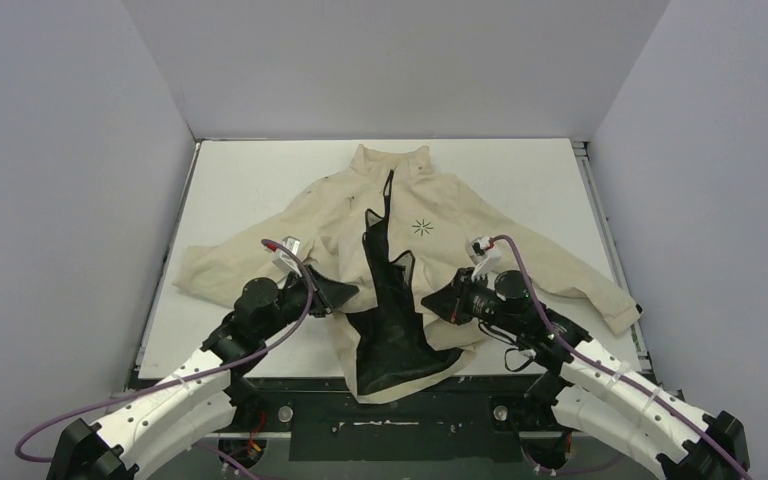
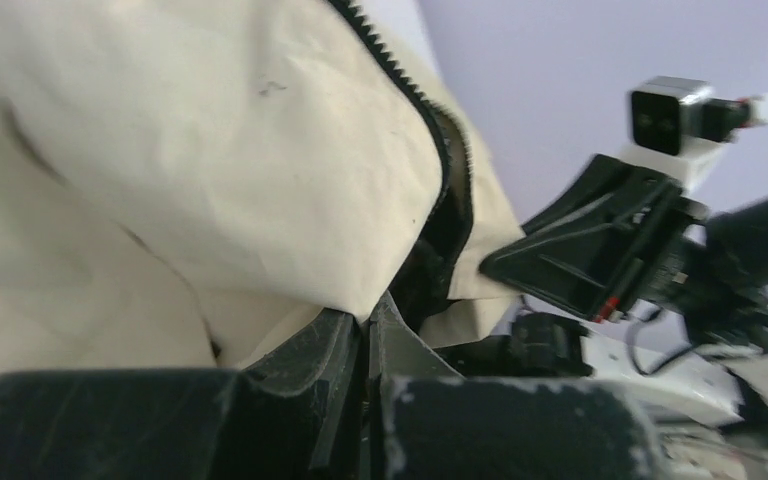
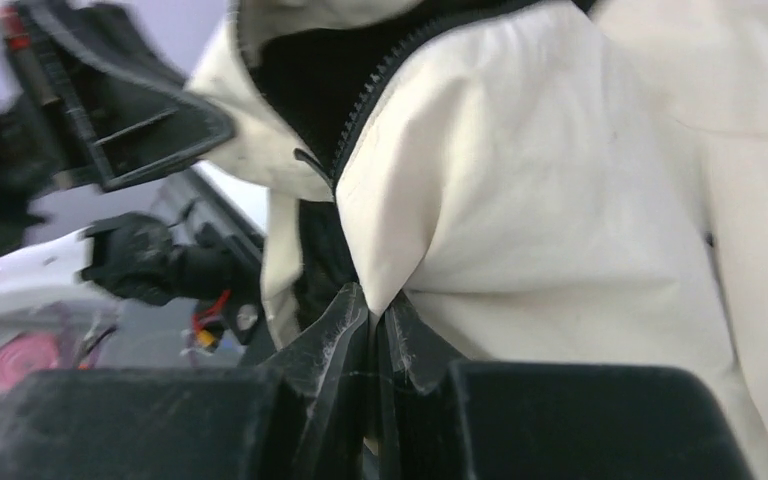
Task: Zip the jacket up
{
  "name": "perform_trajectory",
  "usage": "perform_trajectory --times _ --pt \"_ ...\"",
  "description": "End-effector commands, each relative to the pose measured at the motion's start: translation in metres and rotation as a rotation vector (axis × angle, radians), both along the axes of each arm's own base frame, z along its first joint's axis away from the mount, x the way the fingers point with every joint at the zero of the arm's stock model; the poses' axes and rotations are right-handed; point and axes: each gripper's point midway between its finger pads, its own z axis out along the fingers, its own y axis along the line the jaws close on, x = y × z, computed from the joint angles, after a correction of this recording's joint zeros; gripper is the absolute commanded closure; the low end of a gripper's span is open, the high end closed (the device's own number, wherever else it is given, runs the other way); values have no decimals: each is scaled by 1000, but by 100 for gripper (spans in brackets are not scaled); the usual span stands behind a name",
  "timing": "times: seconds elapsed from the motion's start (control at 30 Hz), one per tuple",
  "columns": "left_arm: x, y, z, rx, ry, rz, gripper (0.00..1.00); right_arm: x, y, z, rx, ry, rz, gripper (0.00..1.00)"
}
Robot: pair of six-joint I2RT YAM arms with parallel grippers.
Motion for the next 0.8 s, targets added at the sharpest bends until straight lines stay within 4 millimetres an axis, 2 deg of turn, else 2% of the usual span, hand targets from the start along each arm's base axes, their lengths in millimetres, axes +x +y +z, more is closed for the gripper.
perform_trajectory --times 0.0,0.03,0.1,0.17,0.23,0.33,0.43,0.53,0.7,0.77 --pt "12 41 -64 314 207 190 100 23 -40 -52 -270 177 -255 100" --pt "9 44 -73 336 237 191 100 24 -48 -65 -337 214 -284 96" --pt "3 39 -80 318 264 154 100 23 -68 -89 -473 280 -355 79" --pt "-3 30 -76 261 268 109 100 24 -78 -93 -531 281 -394 63" --pt "-5 25 -69 220 255 81 100 28 -74 -74 -491 217 -398 48" --pt "-5 21 -55 197 223 59 100 35 -64 -20 -356 73 -379 31" --pt "-4 13 -32 154 166 22 100 35 -53 39 -210 -85 -323 24" --pt "-8 2 -7 73 98 -42 100 19 -27 76 -85 -208 -145 23" --pt "-18 -11 18 -53 40 -140 100 1 22 77 4 -231 134 21" --pt "-21 -13 23 -77 26 -158 100 0 33 72 33 -222 179 21"
